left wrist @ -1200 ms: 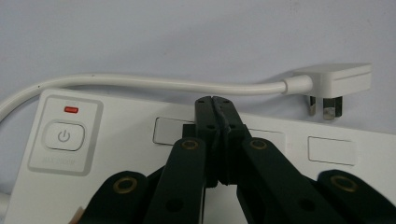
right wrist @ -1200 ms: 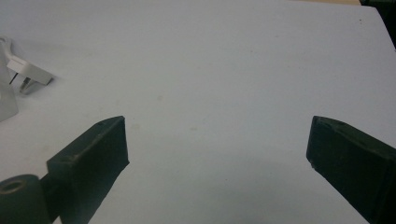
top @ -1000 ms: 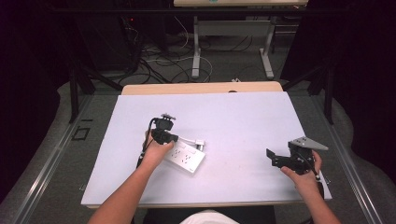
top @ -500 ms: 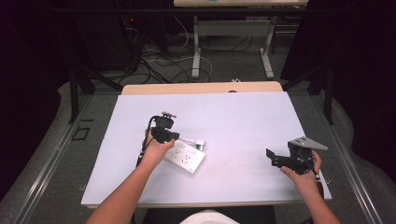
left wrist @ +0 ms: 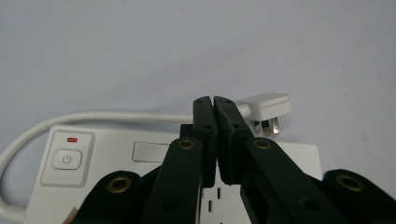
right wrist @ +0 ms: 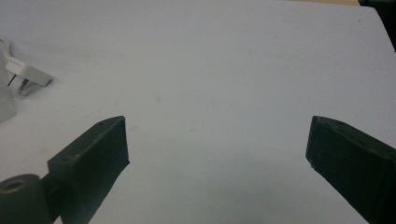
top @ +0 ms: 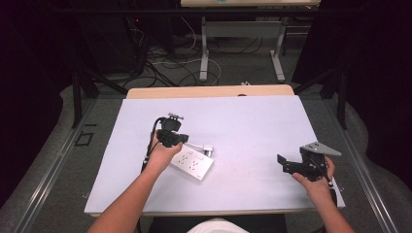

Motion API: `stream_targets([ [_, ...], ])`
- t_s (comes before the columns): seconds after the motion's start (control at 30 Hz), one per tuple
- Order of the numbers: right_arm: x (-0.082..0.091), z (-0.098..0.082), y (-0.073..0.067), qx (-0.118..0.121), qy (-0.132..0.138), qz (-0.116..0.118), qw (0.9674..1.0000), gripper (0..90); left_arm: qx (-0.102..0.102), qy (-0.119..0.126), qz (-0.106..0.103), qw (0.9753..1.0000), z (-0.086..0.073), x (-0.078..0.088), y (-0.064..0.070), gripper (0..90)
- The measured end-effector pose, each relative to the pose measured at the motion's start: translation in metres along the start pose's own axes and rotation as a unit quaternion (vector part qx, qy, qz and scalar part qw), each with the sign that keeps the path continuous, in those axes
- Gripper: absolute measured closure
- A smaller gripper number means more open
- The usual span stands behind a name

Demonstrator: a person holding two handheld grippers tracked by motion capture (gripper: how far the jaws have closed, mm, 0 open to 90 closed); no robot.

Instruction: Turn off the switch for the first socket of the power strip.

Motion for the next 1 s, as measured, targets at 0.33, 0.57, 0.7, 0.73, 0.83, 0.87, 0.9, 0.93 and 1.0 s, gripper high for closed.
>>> stream_targets([
  [0.33, 0.002, -0.001, 0.002, -0.004, -0.001, 0.0, 1.0, 5.4, -0.005, 0.014, -0.011, 0.9998, 0.002, 0.006, 0.002, 80.1],
  [0.57, 0.002, -0.002, 0.001, -0.003, -0.003, 0.001, 1.0, 5.5, -0.004, 0.029, -0.013, 0.9995, 0.001, 0.01, 0.002, 71.5],
  [0.7, 0.003, -0.002, 0.001, -0.01, 0.001, 0.001, 0.9999, 5.5, -0.003, 0.037, -0.012, 0.9992, 0.001, 0.012, 0.002, 66.3],
  [0.73, 0.003, -0.002, 0.002, -0.008, 0.002, -0.002, 1.0, 5.5, -0.003, 0.038, -0.011, 0.9992, 0.001, 0.013, 0.002, 64.8],
  [0.83, 0.004, -0.002, 0.003, -0.006, -0.005, -0.002, 1.0, 5.6, -0.001, 0.047, -0.012, 0.9988, 0.001, 0.015, 0.002, 60.0],
  [0.87, 0.003, -0.002, 0.002, -0.008, 0.002, -0.003, 1.0, 5.6, -0.002, 0.049, -0.015, 0.9987, 0.001, 0.015, 0.002, 59.0],
  [0.9, 0.003, -0.002, 0.002, -0.007, 0.002, -0.003, 1.0, 5.7, -0.002, 0.053, -0.015, 0.9985, 0.001, 0.016, 0.002, 57.9],
  [0.93, 0.003, -0.002, 0.001, -0.008, -0.002, -0.001, 1.0, 5.7, -0.004, 0.056, -0.016, 0.9983, 0.001, 0.016, 0.002, 56.7],
  [1.0, 0.002, -0.002, 0.001, -0.011, 0.001, -0.002, 0.9999, 5.6, -0.004, 0.064, -0.012, 0.9979, 0.001, 0.018, 0.002, 54.0],
])
Point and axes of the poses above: each handheld gripper's, and its own axes: x roughly backward along the jaws, z roughly out of its top, y roughly to its right, the point moved 2 cm from there along -x, roughly forward along the jaws, and after that the axes turned 8 degrees about -y, right-handed, at the moved point
